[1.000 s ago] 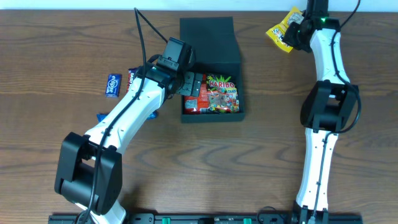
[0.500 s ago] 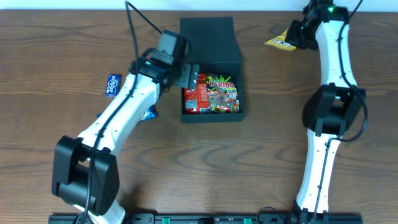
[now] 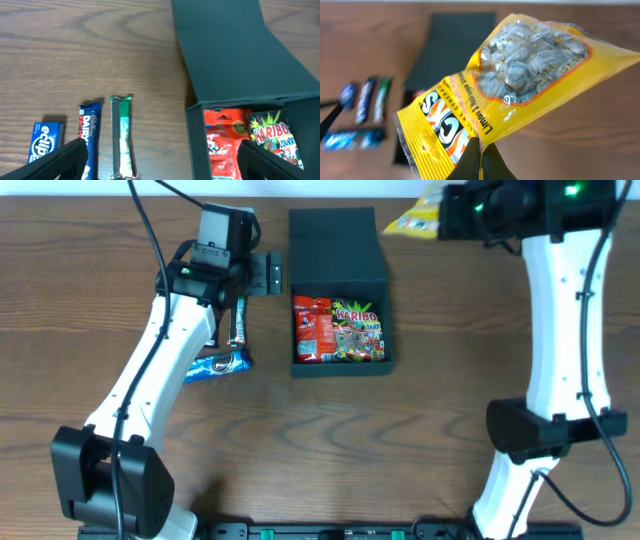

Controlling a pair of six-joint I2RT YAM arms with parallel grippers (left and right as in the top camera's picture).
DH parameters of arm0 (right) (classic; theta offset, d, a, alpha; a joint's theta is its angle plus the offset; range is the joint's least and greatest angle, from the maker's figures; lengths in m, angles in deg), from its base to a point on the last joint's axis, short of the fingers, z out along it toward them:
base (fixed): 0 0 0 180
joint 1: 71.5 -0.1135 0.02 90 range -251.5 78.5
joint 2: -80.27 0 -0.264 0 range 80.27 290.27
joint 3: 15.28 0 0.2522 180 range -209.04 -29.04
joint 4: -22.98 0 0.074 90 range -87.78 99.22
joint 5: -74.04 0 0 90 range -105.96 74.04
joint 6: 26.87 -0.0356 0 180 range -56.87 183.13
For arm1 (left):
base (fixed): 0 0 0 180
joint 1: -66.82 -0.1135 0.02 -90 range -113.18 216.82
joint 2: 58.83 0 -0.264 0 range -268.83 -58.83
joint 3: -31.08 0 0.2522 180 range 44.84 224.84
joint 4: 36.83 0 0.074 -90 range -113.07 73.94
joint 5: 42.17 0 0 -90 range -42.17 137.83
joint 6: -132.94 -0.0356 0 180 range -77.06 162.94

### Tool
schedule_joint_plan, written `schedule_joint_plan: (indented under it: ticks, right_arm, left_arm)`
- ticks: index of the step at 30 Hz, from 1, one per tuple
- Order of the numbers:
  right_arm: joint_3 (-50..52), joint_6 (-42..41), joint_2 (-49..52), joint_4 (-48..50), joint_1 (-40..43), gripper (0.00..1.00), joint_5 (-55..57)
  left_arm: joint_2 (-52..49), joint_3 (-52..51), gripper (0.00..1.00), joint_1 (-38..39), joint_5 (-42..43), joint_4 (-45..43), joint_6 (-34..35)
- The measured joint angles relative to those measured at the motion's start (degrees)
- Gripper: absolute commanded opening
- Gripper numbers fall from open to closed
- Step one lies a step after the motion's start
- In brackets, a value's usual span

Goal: Pack container
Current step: 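Lower the yellow Hacks bag into the box and open the right gripper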

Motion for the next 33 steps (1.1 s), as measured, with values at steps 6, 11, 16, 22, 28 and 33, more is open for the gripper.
schedule_joint_plan:
  ticks: [6, 11, 16, 22, 28, 33]
  right_arm:
    - [7.9, 1.6, 0.0, -1.5, -5.0, 0.01, -3.3]
    - [20.8, 4.1, 0.1, 2.8, -7.4, 0.02, -5.5]
    - [30.7, 7.3, 0.3, 8.8, -9.6, 0.01, -8.0]
    - [38.8, 12.2, 0.3, 13.9, -11.1, 0.01, -12.1]
    - [47.1, 13.7, 0.3, 20.2, -10.7, 0.02, -13.4]
    - [52.4, 13.1, 0.3, 22.6, -9.1, 0.02, -12.7]
  left_arm:
    - [0.0, 0.0, 0.95, -1.5, 0.0, 0.0, 0.0]
    - [0.0, 0.0, 0.95, -3.4, 0.6, 0.1, 0.0]
    - [0.0, 0.0, 0.96, -4.7, 1.6, 0.1, 0.0]
    - [0.0, 0.0, 0.95, -4.7, 2.2, 0.1, 0.0]
    - [0.0, 0.0, 0.95, -4.7, 2.2, 0.1, 0.0]
    - [0.0, 0.0, 0.96, -4.7, 2.2, 0.2, 0.0]
